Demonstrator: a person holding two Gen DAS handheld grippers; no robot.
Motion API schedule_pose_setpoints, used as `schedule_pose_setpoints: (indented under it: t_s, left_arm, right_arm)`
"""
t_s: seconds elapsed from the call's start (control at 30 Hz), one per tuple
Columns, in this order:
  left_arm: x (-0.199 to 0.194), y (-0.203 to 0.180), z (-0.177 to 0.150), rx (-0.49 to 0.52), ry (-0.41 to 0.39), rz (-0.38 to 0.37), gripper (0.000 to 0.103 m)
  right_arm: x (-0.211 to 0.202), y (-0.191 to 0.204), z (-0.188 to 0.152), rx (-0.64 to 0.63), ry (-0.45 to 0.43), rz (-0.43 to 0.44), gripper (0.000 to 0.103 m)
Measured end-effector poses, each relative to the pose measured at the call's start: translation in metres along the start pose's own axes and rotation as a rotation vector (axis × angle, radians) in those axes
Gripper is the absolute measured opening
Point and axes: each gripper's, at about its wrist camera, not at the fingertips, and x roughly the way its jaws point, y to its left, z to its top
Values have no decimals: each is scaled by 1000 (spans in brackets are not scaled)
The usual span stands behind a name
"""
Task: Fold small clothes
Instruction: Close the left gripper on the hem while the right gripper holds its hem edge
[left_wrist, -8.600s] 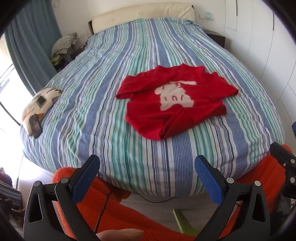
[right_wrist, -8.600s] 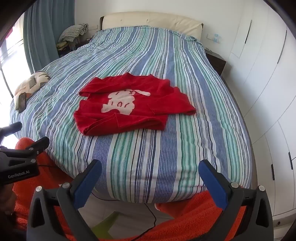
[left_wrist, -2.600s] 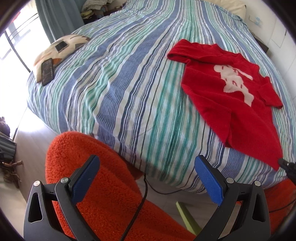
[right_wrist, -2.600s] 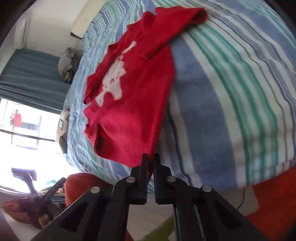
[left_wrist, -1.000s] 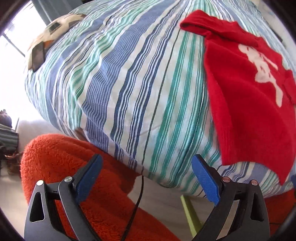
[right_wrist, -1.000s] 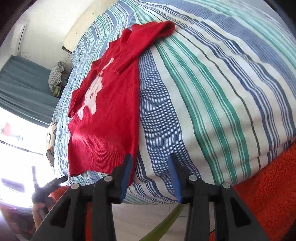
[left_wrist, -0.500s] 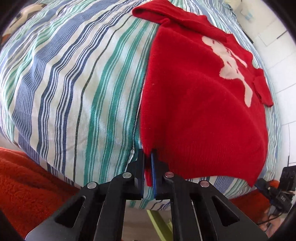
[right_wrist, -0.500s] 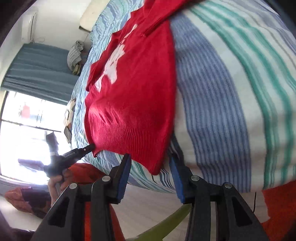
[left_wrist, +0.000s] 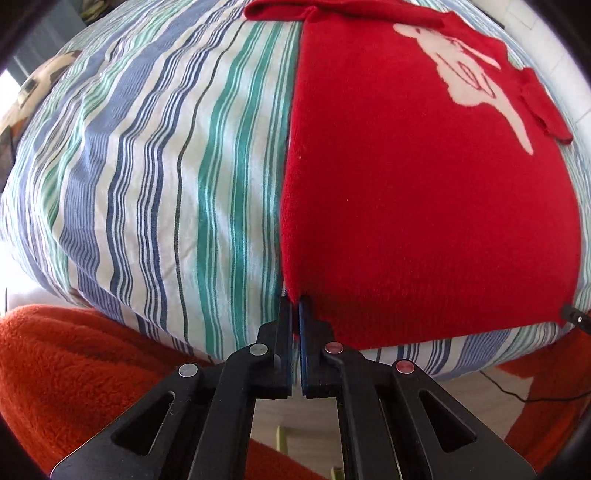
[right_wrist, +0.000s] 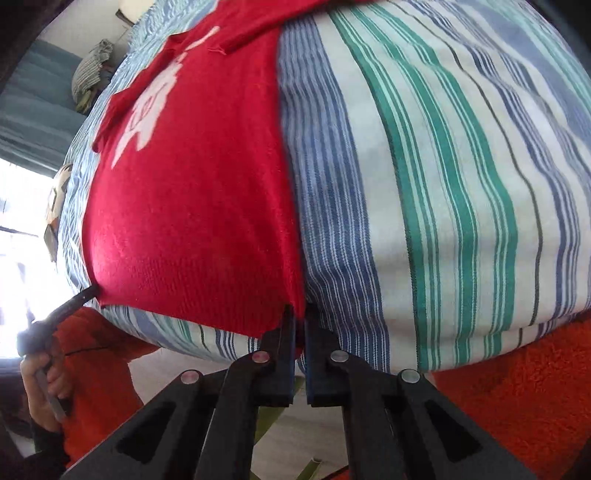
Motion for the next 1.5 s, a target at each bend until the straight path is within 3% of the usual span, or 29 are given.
schedule_pose_setpoints:
  t_s: [0.3,0.67,0.87,1.5]
  left_arm:
    - [13,-24,-4,73,-24,106,1]
    - [24,-49,-4,95,-33,148,2]
    - [23,-49,-6,92,-30,139,2]
    - [29,-69,-11,142,-38,203,2]
  right_arm:
    - [4,6,1,-19,-21,-35,3]
    - [4,3,-2,-23,-28,-31,2]
    - [5,5,-2,-24,-31,-38,2]
    - [5,4,-2,-15,-32,-26,2]
